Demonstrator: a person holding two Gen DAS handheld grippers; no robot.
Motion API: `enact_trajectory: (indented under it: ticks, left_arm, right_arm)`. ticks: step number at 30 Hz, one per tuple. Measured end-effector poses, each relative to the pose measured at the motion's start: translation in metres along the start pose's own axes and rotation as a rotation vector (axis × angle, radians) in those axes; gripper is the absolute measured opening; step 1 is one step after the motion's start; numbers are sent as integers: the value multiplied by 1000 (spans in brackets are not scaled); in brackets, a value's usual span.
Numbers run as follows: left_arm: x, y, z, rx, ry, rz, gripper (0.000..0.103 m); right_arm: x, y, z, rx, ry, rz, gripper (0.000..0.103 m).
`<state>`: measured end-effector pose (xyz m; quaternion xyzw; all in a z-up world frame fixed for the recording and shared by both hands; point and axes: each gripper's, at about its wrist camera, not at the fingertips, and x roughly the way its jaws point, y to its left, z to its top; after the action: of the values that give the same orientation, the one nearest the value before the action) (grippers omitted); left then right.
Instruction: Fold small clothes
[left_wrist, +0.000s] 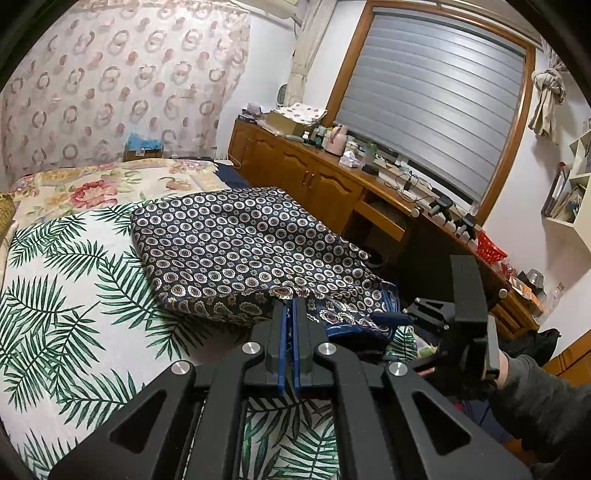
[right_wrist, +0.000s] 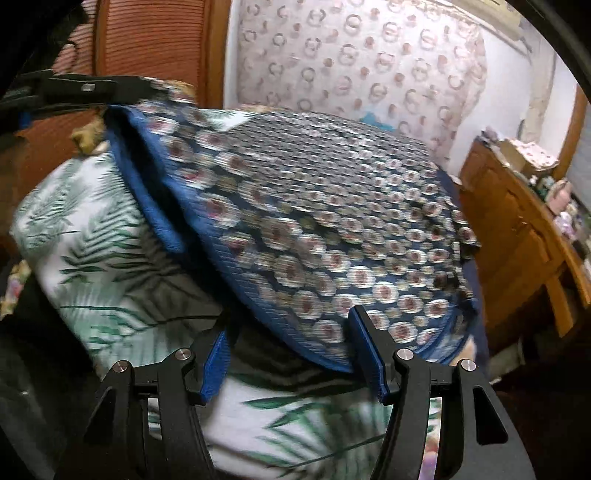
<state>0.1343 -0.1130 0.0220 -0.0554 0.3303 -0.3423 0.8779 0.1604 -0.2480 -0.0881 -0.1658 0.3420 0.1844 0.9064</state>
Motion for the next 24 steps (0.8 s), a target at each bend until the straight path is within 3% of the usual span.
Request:
enact_trajectory:
  ticks: [2, 3, 6, 14, 24]
  left_arm:
    - [0, 4, 2, -7, -3, 1, 3]
    - [-1, 5, 3, -11, -5, -2, 4]
    - [0, 10, 9, -13, -15, -1, 3]
    - [13, 28, 35, 9, -26, 80, 4]
    - [41, 63, 62, 26, -19, 230, 4]
  right_arm:
    - [5, -6, 5, 9, 10, -10, 58]
    - [6, -9, 8, 8, 16, -7, 35]
    - [5, -11, 22, -25, 13, -6, 8]
    - [-5, -31, 85, -24, -113, -15, 5]
    - [23, -35, 153, -94, -206, -18, 4]
